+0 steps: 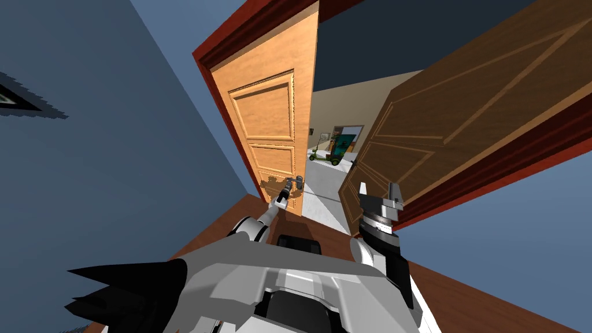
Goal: Push the door open
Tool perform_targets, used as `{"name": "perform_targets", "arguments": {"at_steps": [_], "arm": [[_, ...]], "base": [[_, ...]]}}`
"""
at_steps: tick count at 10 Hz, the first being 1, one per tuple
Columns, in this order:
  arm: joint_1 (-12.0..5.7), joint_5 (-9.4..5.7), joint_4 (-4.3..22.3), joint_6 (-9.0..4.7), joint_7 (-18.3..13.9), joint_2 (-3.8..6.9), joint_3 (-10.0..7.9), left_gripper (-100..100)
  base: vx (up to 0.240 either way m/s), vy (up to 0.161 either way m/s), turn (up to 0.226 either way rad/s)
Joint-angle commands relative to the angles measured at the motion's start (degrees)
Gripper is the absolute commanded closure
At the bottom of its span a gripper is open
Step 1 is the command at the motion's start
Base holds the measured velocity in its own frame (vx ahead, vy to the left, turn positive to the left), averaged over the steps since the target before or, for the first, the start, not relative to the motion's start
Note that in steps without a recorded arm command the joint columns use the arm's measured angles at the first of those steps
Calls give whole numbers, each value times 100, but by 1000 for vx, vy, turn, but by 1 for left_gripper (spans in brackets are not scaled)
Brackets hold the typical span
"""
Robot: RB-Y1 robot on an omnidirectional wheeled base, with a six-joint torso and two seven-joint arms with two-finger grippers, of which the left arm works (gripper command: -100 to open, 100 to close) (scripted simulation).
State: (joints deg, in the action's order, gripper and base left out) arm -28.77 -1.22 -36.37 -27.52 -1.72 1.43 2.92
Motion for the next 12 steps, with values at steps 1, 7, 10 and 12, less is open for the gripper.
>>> {"name": "perform_targets", "arguments": {"at_steps": [1,7,10,12], "arm": [[19,-4,-20,0,1,-83,-13,-100],[-34,-11,74,-38,16,-124,-33,100],[-56,-39,64,-34,38,-35,-111,100],[-52,-65,67,-29,65,41,-190,100]], "base": [[216,-62,-21],[34,-8,-8],[30,-25,6],[156,-105,48]]}}
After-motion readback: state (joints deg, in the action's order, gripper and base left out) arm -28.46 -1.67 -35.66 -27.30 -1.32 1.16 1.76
